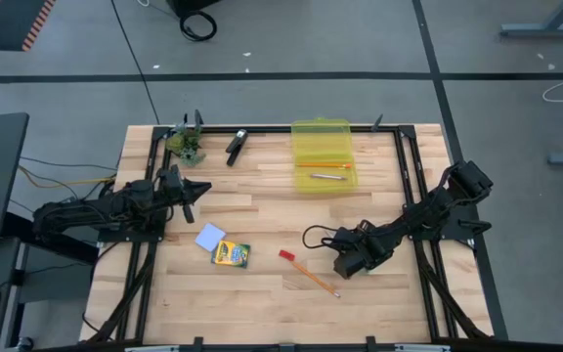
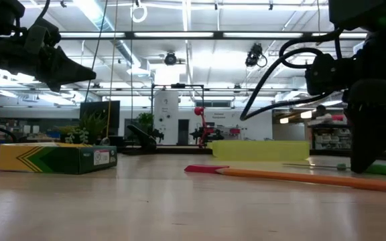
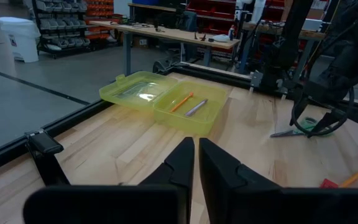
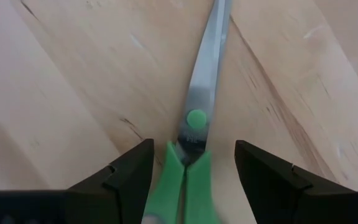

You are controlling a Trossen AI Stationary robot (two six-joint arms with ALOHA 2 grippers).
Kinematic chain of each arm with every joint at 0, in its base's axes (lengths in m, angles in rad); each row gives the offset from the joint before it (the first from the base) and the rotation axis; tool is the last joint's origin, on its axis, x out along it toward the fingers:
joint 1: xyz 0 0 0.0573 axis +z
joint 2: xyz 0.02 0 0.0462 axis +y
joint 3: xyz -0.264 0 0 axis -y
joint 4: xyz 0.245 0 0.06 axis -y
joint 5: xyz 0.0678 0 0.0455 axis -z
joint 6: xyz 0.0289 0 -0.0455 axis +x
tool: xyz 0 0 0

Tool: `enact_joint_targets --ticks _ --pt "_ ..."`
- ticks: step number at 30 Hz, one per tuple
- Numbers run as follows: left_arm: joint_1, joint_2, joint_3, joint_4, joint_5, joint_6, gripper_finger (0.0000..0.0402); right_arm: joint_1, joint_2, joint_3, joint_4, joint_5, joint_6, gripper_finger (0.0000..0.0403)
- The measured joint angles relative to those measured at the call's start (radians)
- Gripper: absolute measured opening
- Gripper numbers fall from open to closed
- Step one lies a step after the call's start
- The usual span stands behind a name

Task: Pack school essentials
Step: Put the green scissors into the yellow supply box

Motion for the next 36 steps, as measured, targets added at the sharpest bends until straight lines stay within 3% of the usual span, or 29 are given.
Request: enact_joint_targets --ticks 10,20,27,36 --pt "0.0 0.0 0.0 0.0 0.0 0.0 0.0032 -0.002 -0.003 0.002 -0.013 -0.132 0.014 0.0228" --pt "0.0 0.0 0.0 0.0 0.0 0.0 0.0029 -0.048 -0.002 0.001 -0.017 -0.232 0.029 0.0189" --pt "0.0 0.0 0.0 0.0 0.0 0.0 0.0033 -0.06 -0.002 0.0 -0.016 -0.244 0.015 0.0143" --pt "0.0 0.0 0.0 0.0 0.0 0.0 0.0031 -0.059 0.0 0.01 -0.022 -0.237 -0.007 0.0141"
